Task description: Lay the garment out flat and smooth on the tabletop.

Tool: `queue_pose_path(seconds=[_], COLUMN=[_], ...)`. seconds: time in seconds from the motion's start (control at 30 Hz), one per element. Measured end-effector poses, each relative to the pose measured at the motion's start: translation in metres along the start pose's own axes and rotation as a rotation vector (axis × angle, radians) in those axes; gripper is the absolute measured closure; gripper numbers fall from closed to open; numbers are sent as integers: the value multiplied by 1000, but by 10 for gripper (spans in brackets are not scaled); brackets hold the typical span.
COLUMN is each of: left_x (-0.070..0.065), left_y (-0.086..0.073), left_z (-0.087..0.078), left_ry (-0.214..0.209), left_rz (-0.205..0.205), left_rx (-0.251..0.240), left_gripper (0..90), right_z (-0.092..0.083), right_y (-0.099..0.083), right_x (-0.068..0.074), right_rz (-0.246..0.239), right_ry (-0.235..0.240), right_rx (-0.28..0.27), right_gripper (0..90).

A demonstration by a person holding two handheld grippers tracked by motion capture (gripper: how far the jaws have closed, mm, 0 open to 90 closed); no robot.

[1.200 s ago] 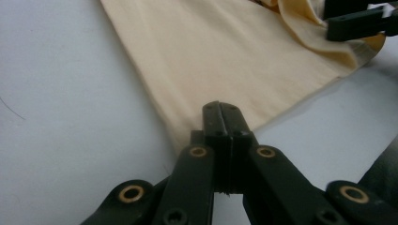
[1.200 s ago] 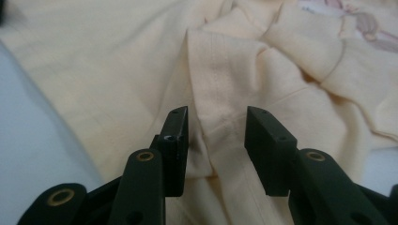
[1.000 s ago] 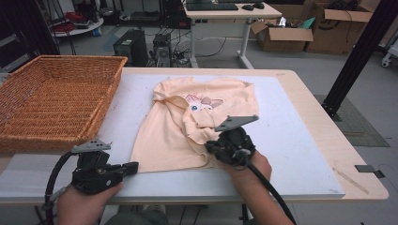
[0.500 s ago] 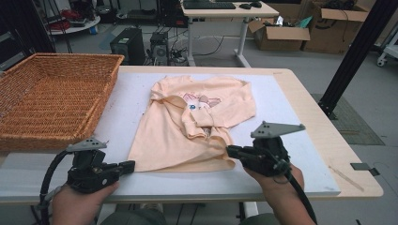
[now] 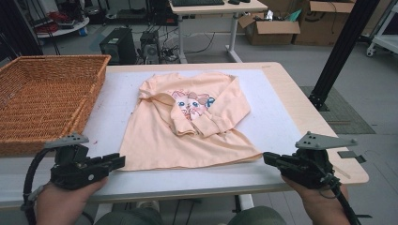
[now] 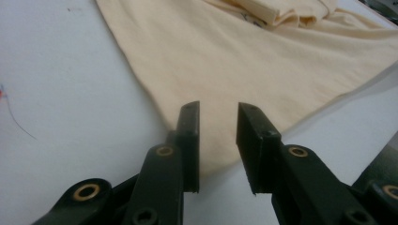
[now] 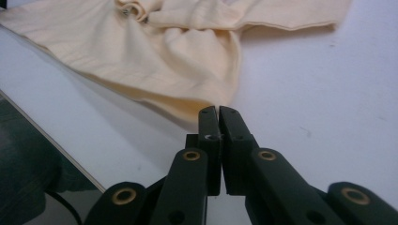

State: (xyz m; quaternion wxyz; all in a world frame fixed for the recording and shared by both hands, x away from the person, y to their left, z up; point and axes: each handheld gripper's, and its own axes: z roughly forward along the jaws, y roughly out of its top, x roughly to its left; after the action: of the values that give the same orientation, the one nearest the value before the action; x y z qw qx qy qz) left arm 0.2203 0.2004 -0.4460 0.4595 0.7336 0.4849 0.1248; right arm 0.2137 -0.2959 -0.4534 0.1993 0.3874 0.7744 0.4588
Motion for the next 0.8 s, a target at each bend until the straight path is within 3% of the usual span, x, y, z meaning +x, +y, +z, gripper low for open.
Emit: queue_pose_path(seconds=[0.07,0.23,0.37,0.47,0.53,0.6,0.67,0.8], left_x=[2,4,3,-1,-1,0,1,2], left_y=[2,4,-1,-6,-9,-11,-11,-13], left_z=[1,6,12,11,10,9,8,3], left_ry=[9,36,35,52,43,14,4,-6], left_rz=[-3,-16,-33,-14,3,-2,-4,1], left_rx=[1,15,56,38,41,36,34,36], left_gripper=[620,568,562,618,742,842,856,862], right_z=[-7,-2,24,41,42,39,37,29], right_y=[1,15,26,21,14,11,9,8], right_x=[-5,-9,-7,-6,-3,-2,-1,-1], right_rz=[27,58,67,75,62,61,54,66], right_ry=[-5,4,28,36,9,33,63,56], right_rx=[-25,-43,10,83,63,53,50,38], right_gripper=[725,632,553,540,595,758,850,869])
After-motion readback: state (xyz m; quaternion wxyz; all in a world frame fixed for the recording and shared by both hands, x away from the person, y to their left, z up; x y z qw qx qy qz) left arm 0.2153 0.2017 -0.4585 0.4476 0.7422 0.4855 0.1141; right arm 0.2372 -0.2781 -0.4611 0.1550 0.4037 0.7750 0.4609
